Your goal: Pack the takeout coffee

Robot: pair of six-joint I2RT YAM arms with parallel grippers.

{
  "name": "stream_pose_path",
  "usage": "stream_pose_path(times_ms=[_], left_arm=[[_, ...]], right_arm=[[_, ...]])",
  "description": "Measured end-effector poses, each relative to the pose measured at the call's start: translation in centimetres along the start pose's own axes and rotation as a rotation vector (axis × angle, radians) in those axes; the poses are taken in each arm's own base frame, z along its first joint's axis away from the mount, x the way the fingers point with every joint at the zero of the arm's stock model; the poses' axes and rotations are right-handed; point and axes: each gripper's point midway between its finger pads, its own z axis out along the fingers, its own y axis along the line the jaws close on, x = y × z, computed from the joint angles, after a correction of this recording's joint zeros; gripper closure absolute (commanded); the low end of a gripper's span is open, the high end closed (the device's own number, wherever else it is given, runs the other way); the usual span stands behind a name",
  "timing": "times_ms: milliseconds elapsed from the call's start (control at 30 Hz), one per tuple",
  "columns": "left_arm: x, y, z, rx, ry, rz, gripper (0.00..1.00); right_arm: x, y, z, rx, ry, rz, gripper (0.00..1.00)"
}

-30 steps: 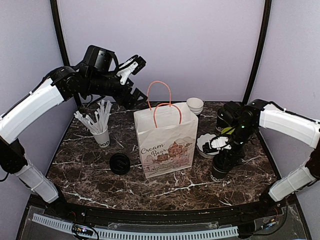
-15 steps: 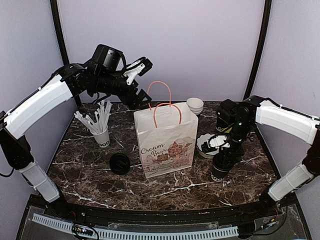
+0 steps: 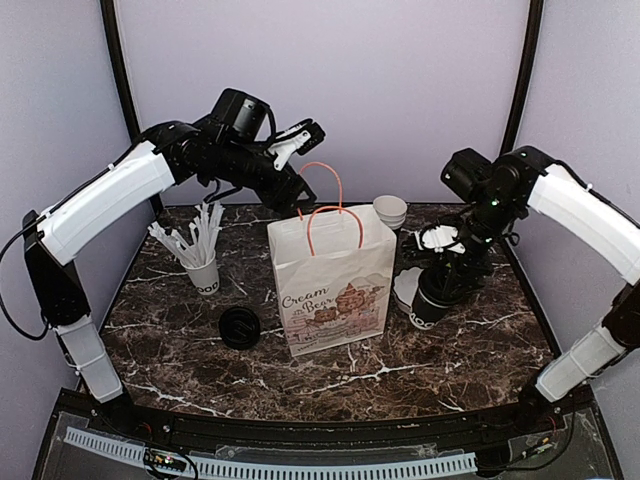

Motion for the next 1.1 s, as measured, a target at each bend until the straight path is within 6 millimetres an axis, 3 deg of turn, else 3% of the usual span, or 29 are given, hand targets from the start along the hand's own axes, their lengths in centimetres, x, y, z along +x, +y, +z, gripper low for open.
stream_pose_path(times_ms=[33, 167, 233, 367, 600, 700, 800, 1000, 1100], left_arm=[[-0.1, -0.1, 0.1, 0.005, 0.001, -0.001, 0.40], [0.1, -0.3, 0.6, 0.025, 0.011, -0.005, 0.20], [0.2, -0.5, 0.7, 0.035, 0.015, -0.008, 0.16], [0.9, -0.9, 0.7, 0.051, 0.035, -0.023, 0.16], [4.7, -1.8, 0.5, 0.066, 0.135, -0.048, 0.23], [5.1, -1.9, 0.6, 0.068, 0.149, -0.060, 0.32], [5.4, -1.9, 0.6, 0.071, 0.159, -0.070, 0.51], [5.9, -2.2, 0.4, 0.087, 0.180, -0.078, 0.77], [6.0, -2.4, 0.3, 0.098, 0.187, -0.084, 0.85]], right_arm=[[-0.2, -0.5, -0.7, 0.026, -0.004, 0.001, 0.38], [-0.7, -2.8, -4.3, 0.139, -0.056, 0.027, 0.39], [-0.6, -4.3, -6.2, 0.198, -0.077, 0.057, 0.40], [-0.8, -7.8, -10.2, 0.332, -0.132, 0.110, 0.38], [-3.7, -10.1, -15.1, 0.467, -0.272, 0.092, 0.38], [-6.0, -10.3, -16.9, 0.489, -0.352, 0.057, 0.38], [-8.8, -9.9, -17.4, 0.478, -0.416, -0.002, 0.38], [-13.1, -7.9, -15.2, 0.375, -0.454, -0.112, 0.38], [-14.4, -7.0, -14.1, 0.344, -0.449, -0.158, 0.36]])
